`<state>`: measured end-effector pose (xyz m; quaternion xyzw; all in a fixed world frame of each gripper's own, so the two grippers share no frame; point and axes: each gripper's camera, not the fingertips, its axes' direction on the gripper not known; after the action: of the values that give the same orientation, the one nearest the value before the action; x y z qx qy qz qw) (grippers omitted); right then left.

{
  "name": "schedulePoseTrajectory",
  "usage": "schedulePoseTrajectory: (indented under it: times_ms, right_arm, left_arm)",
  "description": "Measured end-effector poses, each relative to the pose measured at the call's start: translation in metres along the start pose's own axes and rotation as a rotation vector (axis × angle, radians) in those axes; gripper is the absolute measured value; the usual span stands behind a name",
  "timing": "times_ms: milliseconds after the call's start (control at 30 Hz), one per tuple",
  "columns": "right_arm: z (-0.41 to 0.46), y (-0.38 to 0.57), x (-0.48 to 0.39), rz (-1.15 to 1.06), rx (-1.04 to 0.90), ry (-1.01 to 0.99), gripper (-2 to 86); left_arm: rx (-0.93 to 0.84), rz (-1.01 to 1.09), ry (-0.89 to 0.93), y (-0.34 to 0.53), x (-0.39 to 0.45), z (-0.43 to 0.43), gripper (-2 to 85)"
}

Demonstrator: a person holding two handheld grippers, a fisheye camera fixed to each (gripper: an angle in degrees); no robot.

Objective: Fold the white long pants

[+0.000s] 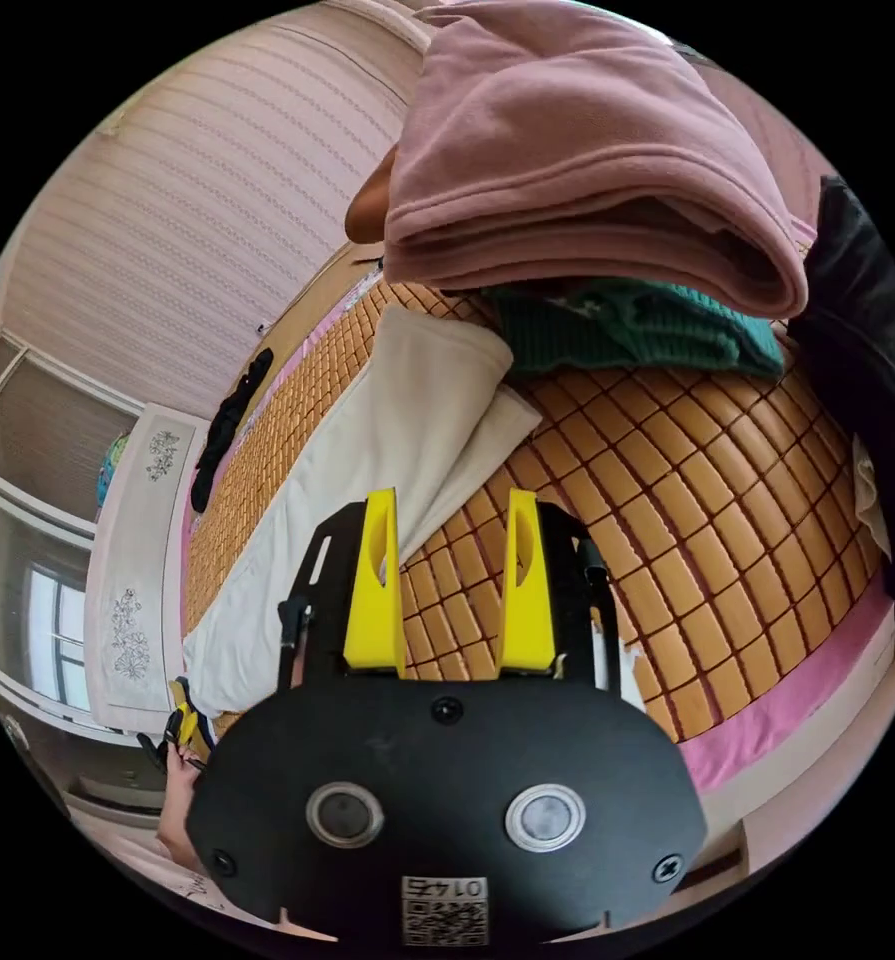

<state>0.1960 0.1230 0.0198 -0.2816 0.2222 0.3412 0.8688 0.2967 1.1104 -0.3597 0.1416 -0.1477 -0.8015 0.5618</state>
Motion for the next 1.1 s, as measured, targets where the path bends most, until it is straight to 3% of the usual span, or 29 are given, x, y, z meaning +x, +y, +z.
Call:
schedulePoseTrajectory:
  times_ms: [233,367,500,633,833,967,1100]
  right_arm:
    - [0.046,-0.004,0.003,0.067,0.081,-0.163,15.1]
    - [0.081,-0.010,-0.025,0.045,0.044,0.048,6.9]
    - [0.096,-0.006,-0.057,-0.131,-0.034,0.149,3.2]
    - [0.087,0.019,-0.058,-0.204,-0.085,0.158,2.3]
    - [0.055,0.129,-0.021,-0.209,-0.210,0.235,3.4]
    - [0.045,0.187,-0.005,-0.182,-0.346,0.259,4.8]
    - [0.026,0.198,-0.069,-0.347,-0.163,0.593,1.8]
  left_arm:
    - [-0.078,0.025,-0.158,0.006,0.056,0.074,18.1]
    - [-0.191,0.209,-0.371,0.001,0.118,0.121,13.6]
    - [-0.267,0.310,-0.361,0.001,0.150,0.141,3.8]
    - [-0.309,0.380,-0.369,0.015,0.165,0.148,1.2]
    - [-0.476,0.563,-0.443,0.073,0.192,0.152,1.9]
    - [-0.423,0.641,-0.490,0.116,0.221,0.119,5.1]
    - [-0.239,0.898,-0.522,0.160,0.303,0.052,6.0]
